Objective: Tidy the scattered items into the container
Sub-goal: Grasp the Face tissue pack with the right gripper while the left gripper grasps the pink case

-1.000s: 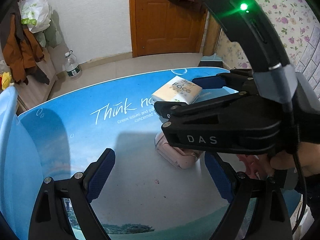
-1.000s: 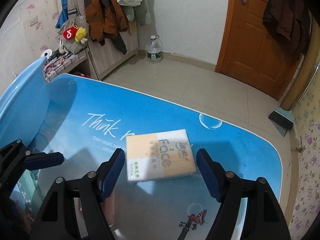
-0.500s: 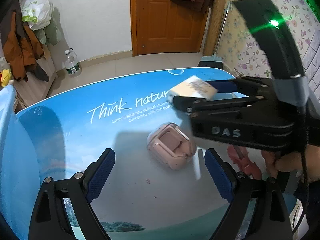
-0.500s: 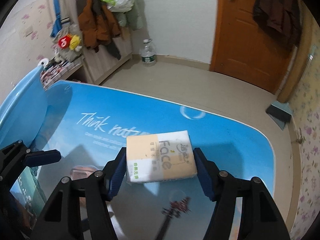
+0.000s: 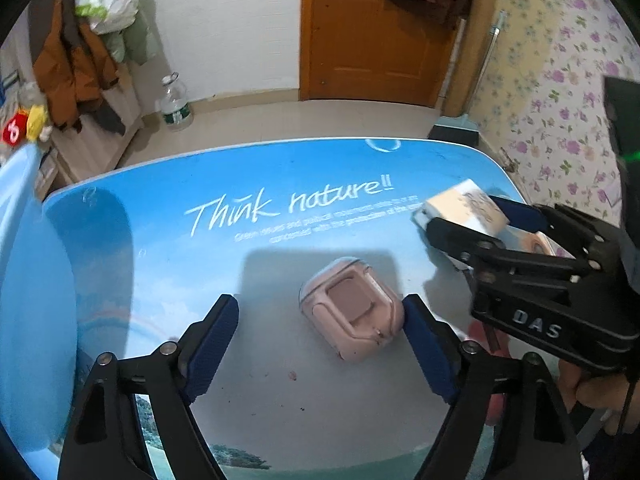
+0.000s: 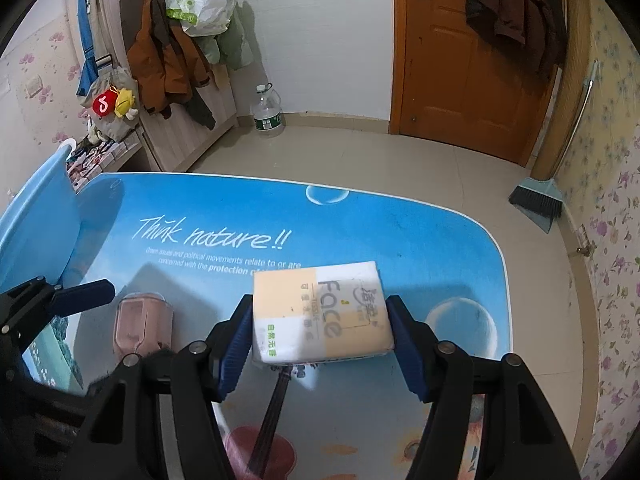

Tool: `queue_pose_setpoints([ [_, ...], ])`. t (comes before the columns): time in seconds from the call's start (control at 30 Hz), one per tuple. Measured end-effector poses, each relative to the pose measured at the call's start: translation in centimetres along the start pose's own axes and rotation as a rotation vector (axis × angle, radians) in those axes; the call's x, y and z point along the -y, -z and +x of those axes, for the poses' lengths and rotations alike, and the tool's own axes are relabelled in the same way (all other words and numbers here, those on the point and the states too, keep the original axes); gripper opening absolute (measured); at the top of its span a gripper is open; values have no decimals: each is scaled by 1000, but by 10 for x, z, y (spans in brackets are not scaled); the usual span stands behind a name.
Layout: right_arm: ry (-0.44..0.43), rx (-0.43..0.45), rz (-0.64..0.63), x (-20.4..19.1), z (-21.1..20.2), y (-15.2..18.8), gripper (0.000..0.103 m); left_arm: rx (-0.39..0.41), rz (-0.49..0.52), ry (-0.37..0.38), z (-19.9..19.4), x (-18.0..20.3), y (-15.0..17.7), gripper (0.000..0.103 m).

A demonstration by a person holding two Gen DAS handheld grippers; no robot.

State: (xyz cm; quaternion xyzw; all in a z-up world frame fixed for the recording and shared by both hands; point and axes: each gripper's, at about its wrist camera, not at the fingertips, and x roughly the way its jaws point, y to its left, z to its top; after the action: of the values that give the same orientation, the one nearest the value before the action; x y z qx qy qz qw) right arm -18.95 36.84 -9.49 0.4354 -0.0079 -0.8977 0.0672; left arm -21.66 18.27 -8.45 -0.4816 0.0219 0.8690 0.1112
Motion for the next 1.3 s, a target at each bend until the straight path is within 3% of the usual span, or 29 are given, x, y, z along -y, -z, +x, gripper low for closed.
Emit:
queue_pose_setpoints([
  [0.37,-6,21,4,-4,-4,-4,66,2,-29,-15,-6,-22,6,81],
  [0.53,-8,9,-18,-12,1,-2,66,43,49,0,-9,-8,0,81],
  [0.7,-6,1,0,-10,6,-4,66,29,51,5,0,-6,-4,80],
  [1.0,-1,-5,-8,-10,10,-8,66,41,54,-4,4,-7,-6,55],
  [1.1,-3,-4,-7,-10,9,-8,66,52,67,4,3,-7,-5,39],
  [1.3,3,3,-1,-15,4,-6,66,47,80,9,-3,-9,-2,39],
])
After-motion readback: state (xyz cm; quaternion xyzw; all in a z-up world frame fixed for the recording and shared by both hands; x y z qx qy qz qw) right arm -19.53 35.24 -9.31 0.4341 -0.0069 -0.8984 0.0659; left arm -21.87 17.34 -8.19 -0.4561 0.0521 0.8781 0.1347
